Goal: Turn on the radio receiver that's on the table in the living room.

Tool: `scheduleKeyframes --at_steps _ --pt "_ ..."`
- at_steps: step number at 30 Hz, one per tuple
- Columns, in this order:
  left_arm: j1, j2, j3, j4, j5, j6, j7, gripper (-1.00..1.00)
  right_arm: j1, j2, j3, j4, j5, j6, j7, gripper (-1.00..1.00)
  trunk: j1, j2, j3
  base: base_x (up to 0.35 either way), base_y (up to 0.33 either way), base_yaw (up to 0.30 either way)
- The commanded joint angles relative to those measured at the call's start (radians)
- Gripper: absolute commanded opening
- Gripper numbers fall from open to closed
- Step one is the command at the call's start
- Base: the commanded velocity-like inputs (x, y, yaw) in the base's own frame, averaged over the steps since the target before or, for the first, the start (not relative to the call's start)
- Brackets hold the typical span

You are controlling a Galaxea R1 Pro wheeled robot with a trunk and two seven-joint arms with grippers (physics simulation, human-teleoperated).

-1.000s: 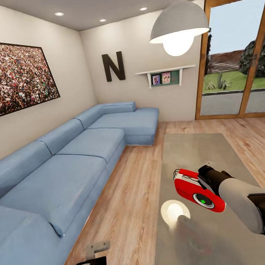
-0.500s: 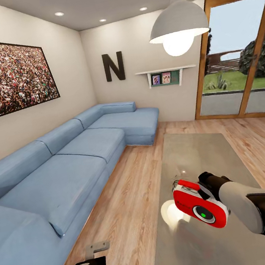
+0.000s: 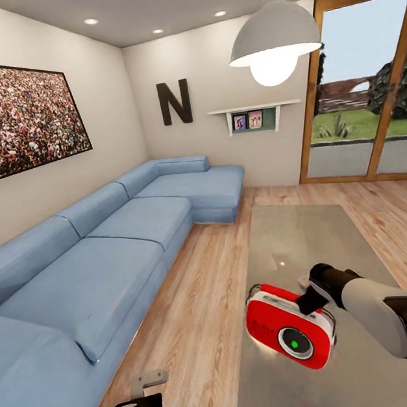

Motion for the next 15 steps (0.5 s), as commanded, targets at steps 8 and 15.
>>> scheduleKeyframes --at_steps 8,15 --pt "0.0 -0.001 -0.001 0.0 0.0 0.002 0.0 -1.0 0.0 -0.011 0.015 -0.005 0.081 0.059 0.083 -1.0 0.0 0.0 0.0 0.0 0.0 0.0" --pt "0.0 -0.001 -0.001 0.0 0.0 0.002 0.0 -1.0 0.0 -0.018 0.015 -0.006 0.083 0.063 0.086 -1.0 0.0 0.0 0.0 0.0 0.0 0.0"
